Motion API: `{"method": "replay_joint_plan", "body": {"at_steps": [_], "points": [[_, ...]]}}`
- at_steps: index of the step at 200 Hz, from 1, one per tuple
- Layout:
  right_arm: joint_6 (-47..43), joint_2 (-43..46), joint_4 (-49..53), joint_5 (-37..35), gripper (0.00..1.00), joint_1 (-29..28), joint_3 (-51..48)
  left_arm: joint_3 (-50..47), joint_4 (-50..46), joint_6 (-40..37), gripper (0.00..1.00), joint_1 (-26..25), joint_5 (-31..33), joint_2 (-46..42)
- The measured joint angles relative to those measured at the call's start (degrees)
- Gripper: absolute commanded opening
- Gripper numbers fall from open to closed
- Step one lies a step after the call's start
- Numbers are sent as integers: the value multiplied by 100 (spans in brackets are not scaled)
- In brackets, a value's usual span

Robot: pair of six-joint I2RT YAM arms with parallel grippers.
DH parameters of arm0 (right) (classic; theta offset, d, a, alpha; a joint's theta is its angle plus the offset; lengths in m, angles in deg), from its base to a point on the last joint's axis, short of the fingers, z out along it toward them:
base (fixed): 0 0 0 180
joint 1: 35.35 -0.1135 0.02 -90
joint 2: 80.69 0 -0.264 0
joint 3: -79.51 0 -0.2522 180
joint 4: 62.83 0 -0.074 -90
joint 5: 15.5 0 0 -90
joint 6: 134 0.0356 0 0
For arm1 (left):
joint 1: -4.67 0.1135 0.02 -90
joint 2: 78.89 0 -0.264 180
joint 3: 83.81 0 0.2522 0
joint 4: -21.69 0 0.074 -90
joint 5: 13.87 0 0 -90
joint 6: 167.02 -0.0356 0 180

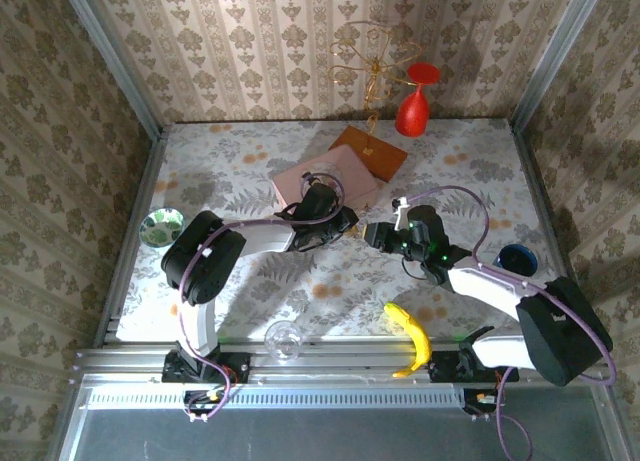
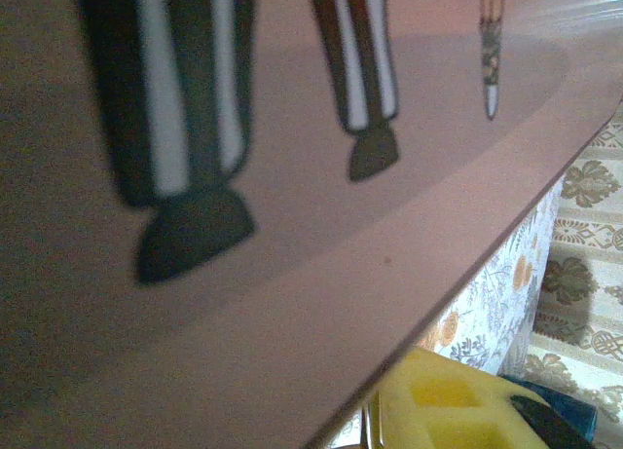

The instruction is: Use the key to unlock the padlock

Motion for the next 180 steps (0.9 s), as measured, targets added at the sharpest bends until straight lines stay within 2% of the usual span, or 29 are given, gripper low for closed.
{"method": "replay_joint_plan", "body": {"at_steps": [38, 104, 158, 180], "points": [[-55, -568, 2, 385, 32, -11, 179, -2, -4, 2, 0, 0, -13, -9], [125, -1209, -192, 586, 29, -11, 398, -37, -2, 2, 0, 0, -39, -39], [293, -1467, -463, 671, 27, -11, 417, -42, -2, 2, 0, 0, -50, -42], [313, -1471, -501, 669, 24, -11, 417, -42, 0, 2, 0, 0, -52, -42]]}}
